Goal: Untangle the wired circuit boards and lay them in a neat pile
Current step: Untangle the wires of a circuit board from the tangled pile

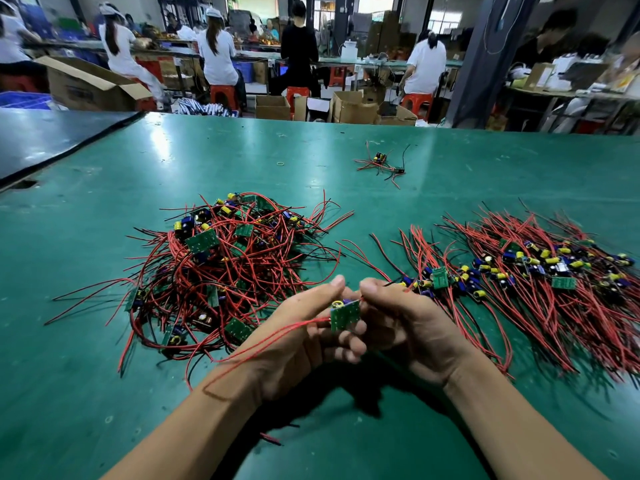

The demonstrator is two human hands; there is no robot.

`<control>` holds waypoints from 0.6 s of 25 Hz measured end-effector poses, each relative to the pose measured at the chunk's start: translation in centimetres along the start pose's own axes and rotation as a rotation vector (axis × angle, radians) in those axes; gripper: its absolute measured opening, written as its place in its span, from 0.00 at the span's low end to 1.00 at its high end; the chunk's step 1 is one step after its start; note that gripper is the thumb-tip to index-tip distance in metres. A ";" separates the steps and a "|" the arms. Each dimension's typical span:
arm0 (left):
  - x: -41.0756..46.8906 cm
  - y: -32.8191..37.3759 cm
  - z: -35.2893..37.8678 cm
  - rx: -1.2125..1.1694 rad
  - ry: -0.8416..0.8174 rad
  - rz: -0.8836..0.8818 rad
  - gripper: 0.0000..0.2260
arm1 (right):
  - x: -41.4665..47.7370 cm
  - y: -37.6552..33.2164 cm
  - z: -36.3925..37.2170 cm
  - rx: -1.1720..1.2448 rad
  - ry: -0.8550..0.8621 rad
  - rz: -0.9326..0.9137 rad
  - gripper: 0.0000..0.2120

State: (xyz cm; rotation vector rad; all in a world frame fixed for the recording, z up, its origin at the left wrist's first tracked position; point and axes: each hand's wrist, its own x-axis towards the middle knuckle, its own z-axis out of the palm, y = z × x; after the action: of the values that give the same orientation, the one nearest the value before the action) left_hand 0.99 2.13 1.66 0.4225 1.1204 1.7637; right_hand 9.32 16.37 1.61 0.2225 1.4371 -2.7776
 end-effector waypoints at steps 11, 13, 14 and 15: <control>0.4 -1.1 -0.7 0.083 0.158 0.210 0.13 | 1.2 0.7 -1.0 -0.209 0.063 -0.016 0.21; 0.3 -1.3 -0.8 0.131 0.177 0.202 0.12 | 1.2 0.9 -1.1 -0.193 0.064 -0.055 0.20; 0.3 -1.4 -0.7 0.164 0.184 0.199 0.10 | 1.1 1.0 -1.1 -0.211 0.083 -0.075 0.19; 0.3 -1.5 -0.7 0.194 0.190 0.199 0.08 | 1.1 1.0 -1.0 -0.253 0.111 -0.089 0.19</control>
State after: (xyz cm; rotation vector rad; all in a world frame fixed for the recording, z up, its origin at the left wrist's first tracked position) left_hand 1.16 2.21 0.03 0.5062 1.4335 1.9049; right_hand 8.41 16.71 0.07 0.3203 1.8479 -2.6504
